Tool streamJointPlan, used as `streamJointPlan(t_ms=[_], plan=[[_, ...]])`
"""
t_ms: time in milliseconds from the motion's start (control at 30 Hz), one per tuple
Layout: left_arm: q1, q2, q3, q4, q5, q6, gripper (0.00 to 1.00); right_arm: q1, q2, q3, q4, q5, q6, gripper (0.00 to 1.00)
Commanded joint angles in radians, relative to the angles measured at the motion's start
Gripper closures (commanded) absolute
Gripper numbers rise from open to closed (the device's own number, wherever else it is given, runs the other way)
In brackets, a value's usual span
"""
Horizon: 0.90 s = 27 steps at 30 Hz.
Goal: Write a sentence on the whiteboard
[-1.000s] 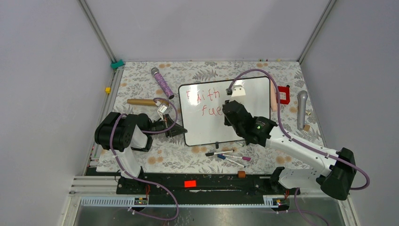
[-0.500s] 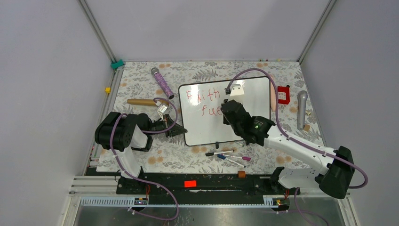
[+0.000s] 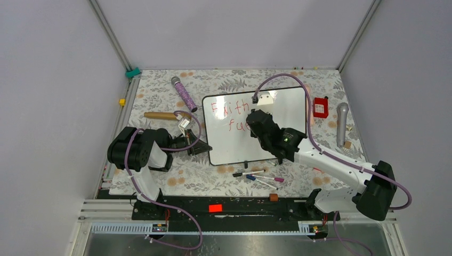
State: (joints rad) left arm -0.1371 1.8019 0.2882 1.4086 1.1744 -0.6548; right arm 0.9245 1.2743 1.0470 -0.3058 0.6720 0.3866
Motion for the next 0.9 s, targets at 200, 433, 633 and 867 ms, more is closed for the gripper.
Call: streamJointPlan(t_ms=[200, 433, 633, 867], plan=[[-0.004, 0.005, 0.022, 0.067, 0.024, 0.011, 1.0, -0.027, 0.049, 0.088, 0.011, 0.033, -0.028, 1.0], [-0.003, 0.004, 0.02, 0.067, 0.024, 0.012, 1.0, -0.029, 0.062, 0.086, -0.016, 0.021, -0.007, 1.0], [-0.005, 0.005, 0.02, 0.067, 0.024, 0.012, 1.0, -0.03, 0.045, 0.053, -0.025, 0.002, 0.017, 1.0], [-0.004, 0.003, 0.021, 0.066, 0.025, 0.011, 1.0, -0.029, 0.04, 0.013, -0.044, -0.06, 0.054, 1.0]])
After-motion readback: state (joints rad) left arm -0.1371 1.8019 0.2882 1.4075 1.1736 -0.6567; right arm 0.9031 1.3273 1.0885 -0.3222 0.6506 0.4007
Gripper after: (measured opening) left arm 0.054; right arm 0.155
